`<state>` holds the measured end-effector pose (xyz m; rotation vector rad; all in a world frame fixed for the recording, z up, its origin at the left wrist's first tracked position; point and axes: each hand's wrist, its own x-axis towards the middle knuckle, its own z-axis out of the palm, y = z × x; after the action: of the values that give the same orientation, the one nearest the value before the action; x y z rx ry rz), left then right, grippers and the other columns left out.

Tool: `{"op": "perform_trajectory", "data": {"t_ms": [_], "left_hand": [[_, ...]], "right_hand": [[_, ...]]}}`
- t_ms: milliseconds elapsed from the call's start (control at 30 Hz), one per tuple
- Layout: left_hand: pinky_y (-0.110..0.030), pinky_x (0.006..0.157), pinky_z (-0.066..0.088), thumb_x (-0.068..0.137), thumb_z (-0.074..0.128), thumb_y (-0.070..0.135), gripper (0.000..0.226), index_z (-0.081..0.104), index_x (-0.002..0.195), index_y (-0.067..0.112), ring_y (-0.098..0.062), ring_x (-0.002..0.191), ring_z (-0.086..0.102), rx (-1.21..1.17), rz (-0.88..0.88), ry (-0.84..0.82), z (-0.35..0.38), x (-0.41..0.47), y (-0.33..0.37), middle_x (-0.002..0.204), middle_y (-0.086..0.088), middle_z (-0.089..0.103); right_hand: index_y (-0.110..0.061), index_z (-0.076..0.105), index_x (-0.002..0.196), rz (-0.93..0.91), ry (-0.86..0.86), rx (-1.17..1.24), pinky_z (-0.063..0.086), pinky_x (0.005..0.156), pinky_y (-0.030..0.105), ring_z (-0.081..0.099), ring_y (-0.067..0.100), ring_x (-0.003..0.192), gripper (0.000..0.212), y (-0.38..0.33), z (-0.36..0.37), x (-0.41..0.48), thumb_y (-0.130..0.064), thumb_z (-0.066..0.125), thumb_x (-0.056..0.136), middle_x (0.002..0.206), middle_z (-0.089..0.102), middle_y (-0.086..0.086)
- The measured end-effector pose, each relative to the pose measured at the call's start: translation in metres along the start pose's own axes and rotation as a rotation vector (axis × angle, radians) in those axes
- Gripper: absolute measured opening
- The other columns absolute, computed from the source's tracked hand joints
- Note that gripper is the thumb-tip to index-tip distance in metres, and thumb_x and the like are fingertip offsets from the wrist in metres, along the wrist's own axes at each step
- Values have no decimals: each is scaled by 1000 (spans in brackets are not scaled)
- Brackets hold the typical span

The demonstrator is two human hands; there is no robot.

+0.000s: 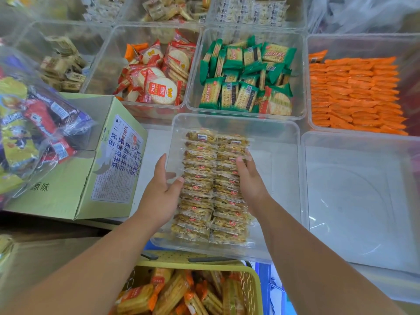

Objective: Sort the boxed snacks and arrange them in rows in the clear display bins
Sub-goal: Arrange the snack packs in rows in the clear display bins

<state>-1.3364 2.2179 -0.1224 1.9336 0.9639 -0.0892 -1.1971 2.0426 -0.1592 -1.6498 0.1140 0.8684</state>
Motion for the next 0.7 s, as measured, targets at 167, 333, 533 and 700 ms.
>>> {"op": "perform_trajectory", "data": {"t_ms": [167,333,533,700], "left_hand": [[-16,72,38,108,47,33,67,8,161,45,8,101,54,-10,-12,15,-2,1,-2,145,5,52],[-14,73,37,109,46,32,67,7,162,44,10,99,53,6,-4,12,-2,0,-2,148,4,51],[-19,72,40,108,46,33,69,4,162,42,7,92,54,34,-19,35,-1,1,-3,149,2,51],[-26,97,41,108,47,40,74,-3,162,41,-17,127,55,51,-23,-39,-10,0,4,162,-4,39]], "right_hand": [[-49,17,156,6,52,58,26,114,47,26,22,150,63,-8,-7,2,-69,32,99,164,25,-11],[-62,7,151,-42,33,66,21,117,50,18,21,153,57,-15,-8,4,-70,30,99,166,15,-16],[-56,10,153,-31,-14,-53,25,115,49,23,25,151,58,-19,-2,8,-68,28,100,166,19,-11],[-47,10,157,-65,79,-193,36,106,45,50,24,131,64,-26,-3,1,-62,37,101,165,25,-4]]}}
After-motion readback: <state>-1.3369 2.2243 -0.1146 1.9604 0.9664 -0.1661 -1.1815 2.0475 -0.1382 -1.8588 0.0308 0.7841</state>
